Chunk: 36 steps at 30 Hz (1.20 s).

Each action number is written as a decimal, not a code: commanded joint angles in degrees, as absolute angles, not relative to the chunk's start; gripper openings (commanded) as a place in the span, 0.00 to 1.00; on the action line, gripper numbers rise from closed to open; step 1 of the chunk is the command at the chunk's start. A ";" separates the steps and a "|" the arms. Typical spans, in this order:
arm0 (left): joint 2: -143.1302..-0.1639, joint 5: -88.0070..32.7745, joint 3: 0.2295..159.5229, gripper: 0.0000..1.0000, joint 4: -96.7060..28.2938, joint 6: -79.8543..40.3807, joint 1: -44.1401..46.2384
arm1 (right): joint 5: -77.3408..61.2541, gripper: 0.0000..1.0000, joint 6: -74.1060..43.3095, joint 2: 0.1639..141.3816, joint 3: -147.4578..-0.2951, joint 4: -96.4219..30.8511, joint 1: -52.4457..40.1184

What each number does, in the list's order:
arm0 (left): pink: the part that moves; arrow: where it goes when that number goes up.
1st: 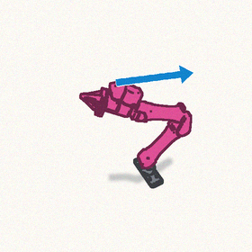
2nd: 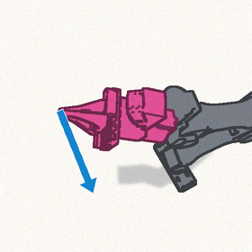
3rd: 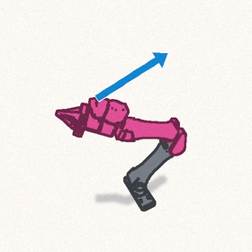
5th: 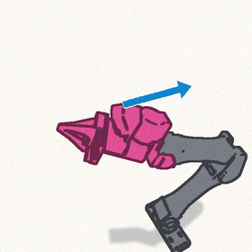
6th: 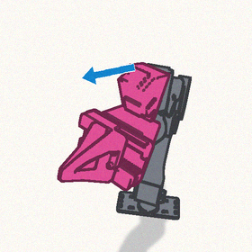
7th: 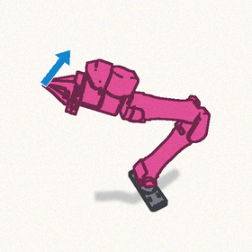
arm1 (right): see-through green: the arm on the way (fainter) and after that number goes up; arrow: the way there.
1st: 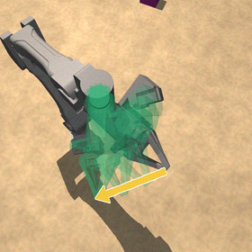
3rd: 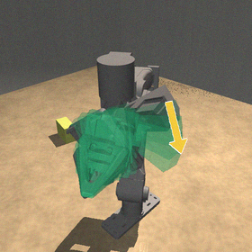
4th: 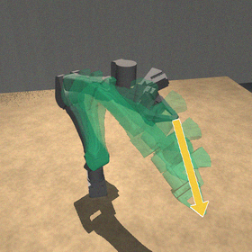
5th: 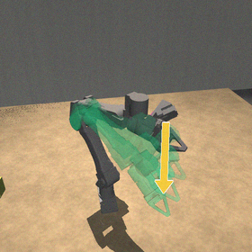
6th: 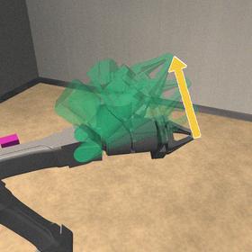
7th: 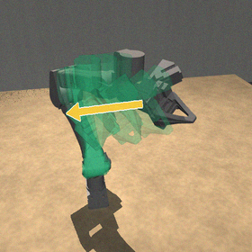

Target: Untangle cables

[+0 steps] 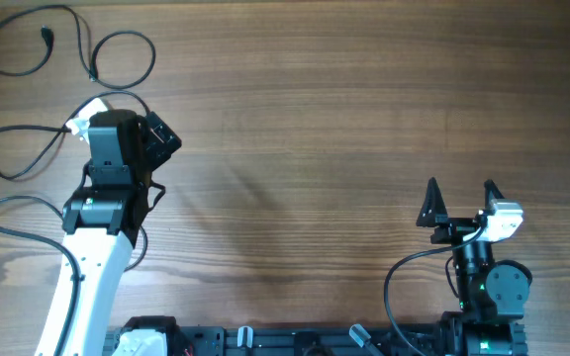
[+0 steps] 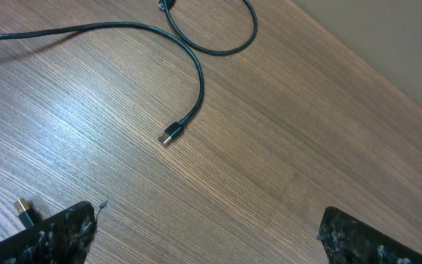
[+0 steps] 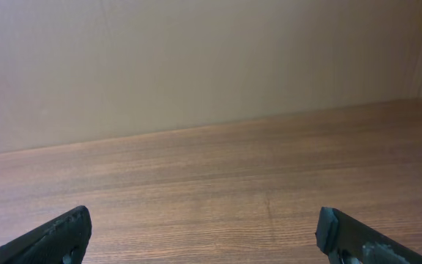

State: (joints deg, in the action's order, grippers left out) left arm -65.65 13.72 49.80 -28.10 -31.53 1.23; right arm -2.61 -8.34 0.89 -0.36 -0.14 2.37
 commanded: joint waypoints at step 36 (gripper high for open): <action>-64.84 14.63 50.26 1.00 -27.97 -30.39 1.54 | -3.68 1.00 -1.06 0.19 -0.30 -0.08 -1.10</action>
